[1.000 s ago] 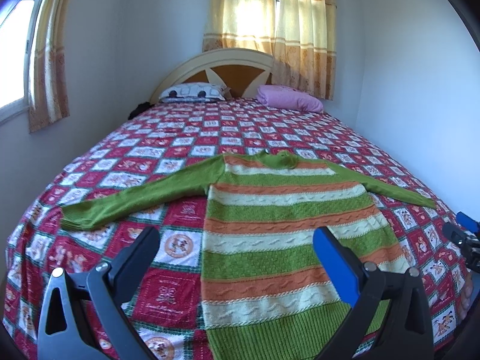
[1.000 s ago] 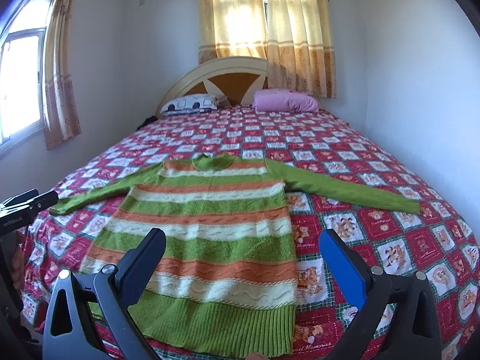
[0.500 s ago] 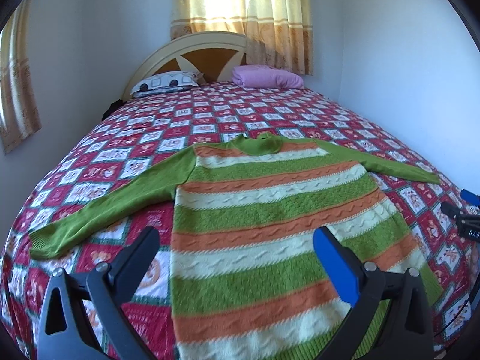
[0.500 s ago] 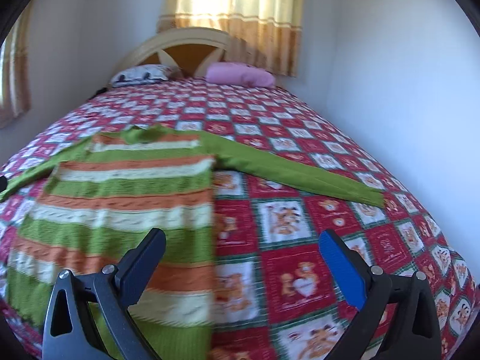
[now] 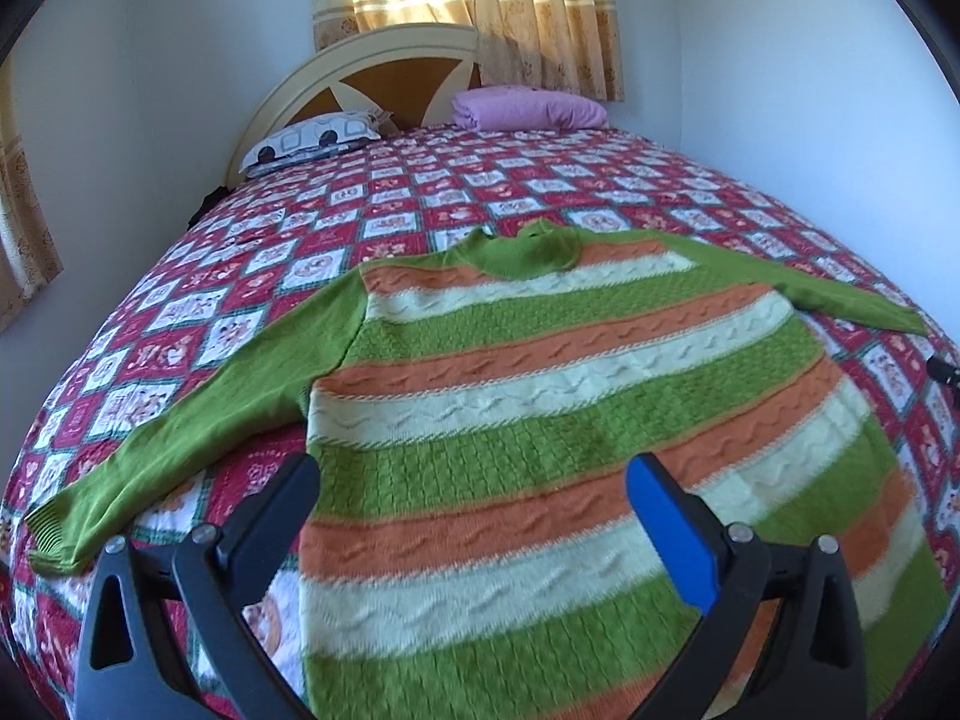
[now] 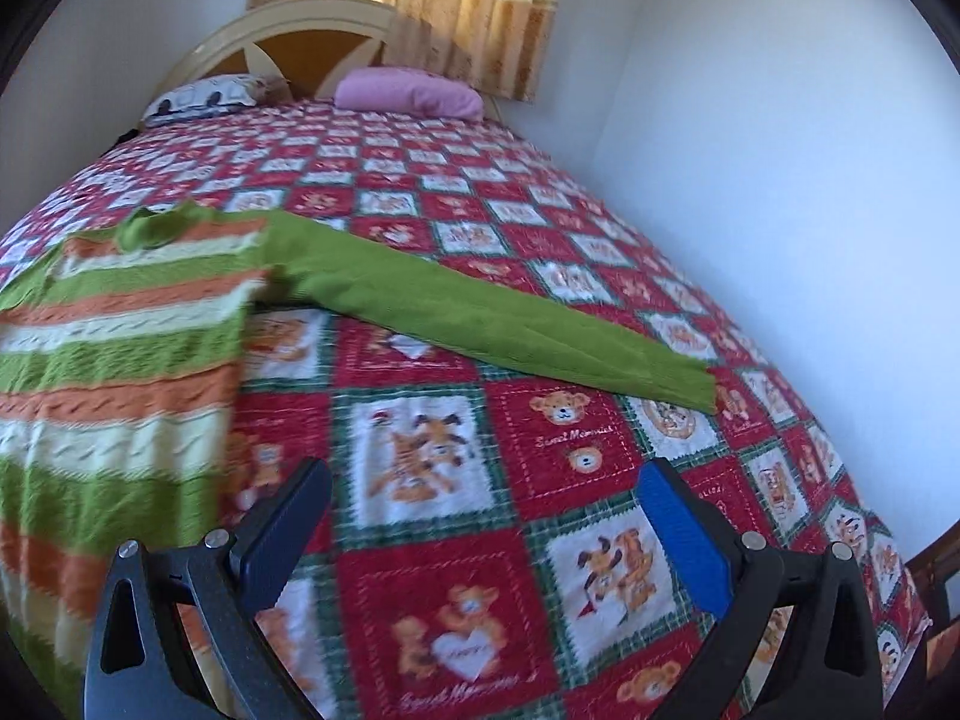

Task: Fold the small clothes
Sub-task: 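Move the right gripper to the green sleeve cuff and close on it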

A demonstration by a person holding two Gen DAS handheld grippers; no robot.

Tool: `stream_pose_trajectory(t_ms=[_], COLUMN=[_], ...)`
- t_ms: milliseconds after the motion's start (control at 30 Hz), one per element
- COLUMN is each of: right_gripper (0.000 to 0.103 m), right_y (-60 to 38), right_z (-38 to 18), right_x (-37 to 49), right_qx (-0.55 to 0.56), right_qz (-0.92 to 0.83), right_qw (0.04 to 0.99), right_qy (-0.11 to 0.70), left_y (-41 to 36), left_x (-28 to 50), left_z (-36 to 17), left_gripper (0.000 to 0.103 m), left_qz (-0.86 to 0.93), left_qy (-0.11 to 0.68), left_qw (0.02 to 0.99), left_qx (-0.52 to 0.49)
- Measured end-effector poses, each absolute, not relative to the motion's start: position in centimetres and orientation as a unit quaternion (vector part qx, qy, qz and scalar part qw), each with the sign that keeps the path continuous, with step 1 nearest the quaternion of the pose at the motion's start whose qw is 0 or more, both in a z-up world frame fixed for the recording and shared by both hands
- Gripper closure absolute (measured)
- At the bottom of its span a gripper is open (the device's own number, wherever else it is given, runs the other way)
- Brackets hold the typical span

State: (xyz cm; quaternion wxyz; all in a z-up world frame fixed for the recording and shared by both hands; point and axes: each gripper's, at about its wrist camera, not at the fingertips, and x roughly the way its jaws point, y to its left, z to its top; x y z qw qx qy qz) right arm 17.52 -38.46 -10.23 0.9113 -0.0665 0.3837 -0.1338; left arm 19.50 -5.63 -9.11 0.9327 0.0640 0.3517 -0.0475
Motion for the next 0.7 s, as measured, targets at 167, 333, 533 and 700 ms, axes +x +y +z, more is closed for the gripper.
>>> stream_pose_trajectory(t_ms=[167,333,533,700], right_gripper=[0.001,0.002,0.002,0.014], right_y=[-41.9,-46.7,-53.4,-57.1], right_z=[-11.3,-11.5,-10.8,-11.0], right_x=[20.1,21.6,22.4,23.9], right_qx=[-0.039,0.011,0.096,0.132], right_qz=[-0.151,-0.18,-0.214,-0.23], right_qw=[0.899,0.892,0.887,0.875], right_qy=[0.409,0.415,0.398,0.404], left_y=[-5.8,-5.0,-4.2,-3.5], left_x=[21.7,23.7,24.9,25.5], left_z=[-10.3,-11.2,-12.3,-12.8], left_gripper=[0.0,0.0,0.0,0.0], left_qz=[-0.033,-0.014,0.002,0.011], left_qy=[0.361,0.369,0.378,0.387], left_qw=[0.929,0.926,0.923,0.919], left_qx=[0.075,0.078,0.076,0.068])
